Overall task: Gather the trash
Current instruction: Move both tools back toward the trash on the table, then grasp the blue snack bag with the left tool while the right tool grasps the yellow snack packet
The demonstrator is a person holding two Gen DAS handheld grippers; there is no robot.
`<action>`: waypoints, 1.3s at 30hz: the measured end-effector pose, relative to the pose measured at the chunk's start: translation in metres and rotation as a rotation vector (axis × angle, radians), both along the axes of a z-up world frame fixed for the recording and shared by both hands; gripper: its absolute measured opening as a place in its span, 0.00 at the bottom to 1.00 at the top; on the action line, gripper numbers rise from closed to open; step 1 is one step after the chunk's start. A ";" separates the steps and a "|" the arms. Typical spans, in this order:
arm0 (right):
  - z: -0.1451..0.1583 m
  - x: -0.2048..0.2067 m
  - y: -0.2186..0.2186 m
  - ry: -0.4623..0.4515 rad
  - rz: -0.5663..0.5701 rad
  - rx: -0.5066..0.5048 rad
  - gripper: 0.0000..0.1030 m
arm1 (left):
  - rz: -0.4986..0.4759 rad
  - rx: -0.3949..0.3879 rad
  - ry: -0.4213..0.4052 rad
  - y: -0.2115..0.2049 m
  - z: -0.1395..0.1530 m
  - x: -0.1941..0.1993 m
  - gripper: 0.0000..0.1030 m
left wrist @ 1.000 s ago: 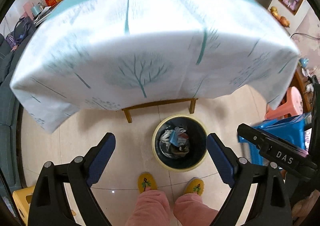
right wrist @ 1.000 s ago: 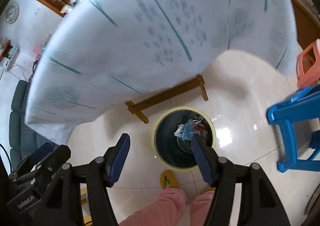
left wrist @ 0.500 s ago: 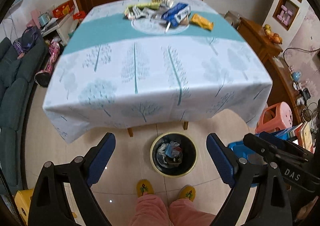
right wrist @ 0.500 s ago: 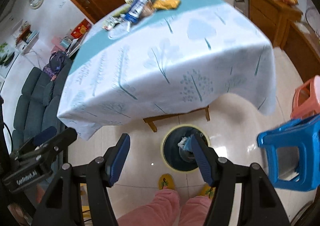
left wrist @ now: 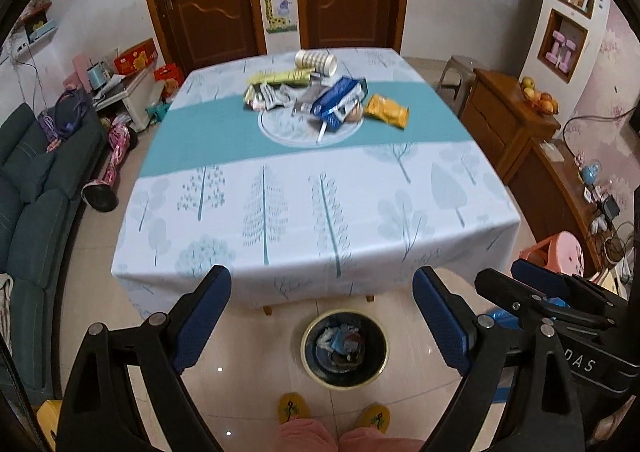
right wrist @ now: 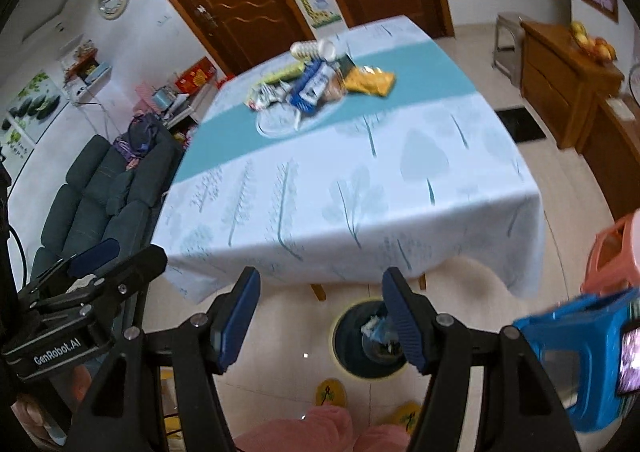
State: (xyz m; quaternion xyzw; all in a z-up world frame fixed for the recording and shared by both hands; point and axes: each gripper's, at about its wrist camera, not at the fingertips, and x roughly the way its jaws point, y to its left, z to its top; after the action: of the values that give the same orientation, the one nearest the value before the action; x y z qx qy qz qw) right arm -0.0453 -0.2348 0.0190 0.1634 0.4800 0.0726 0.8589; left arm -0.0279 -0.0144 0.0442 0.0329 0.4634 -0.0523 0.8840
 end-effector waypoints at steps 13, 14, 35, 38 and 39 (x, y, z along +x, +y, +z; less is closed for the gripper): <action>0.021 0.058 -0.016 -0.071 0.031 -0.015 0.62 | 0.029 -0.019 -0.030 0.002 0.018 0.056 0.88; 0.020 0.063 -0.017 -0.069 0.023 -0.016 0.62 | 0.023 -0.020 -0.024 0.003 0.016 0.064 0.88; -0.043 0.200 -0.020 0.049 -0.443 0.026 0.62 | -0.463 0.066 0.138 -0.045 -0.059 0.313 0.88; -0.057 0.215 -0.025 0.075 -0.496 0.030 0.62 | -0.482 0.079 0.161 -0.056 -0.077 0.339 0.87; -0.061 0.220 -0.027 0.078 -0.510 0.031 0.62 | -0.487 0.087 0.166 -0.059 -0.083 0.346 0.87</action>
State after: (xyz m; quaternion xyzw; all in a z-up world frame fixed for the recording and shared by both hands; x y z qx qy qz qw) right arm 0.1748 -0.2619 -0.0425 0.2947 0.4549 -0.1453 0.8277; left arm 0.3177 -0.0732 -0.0384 0.1770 0.5146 -0.2463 0.8020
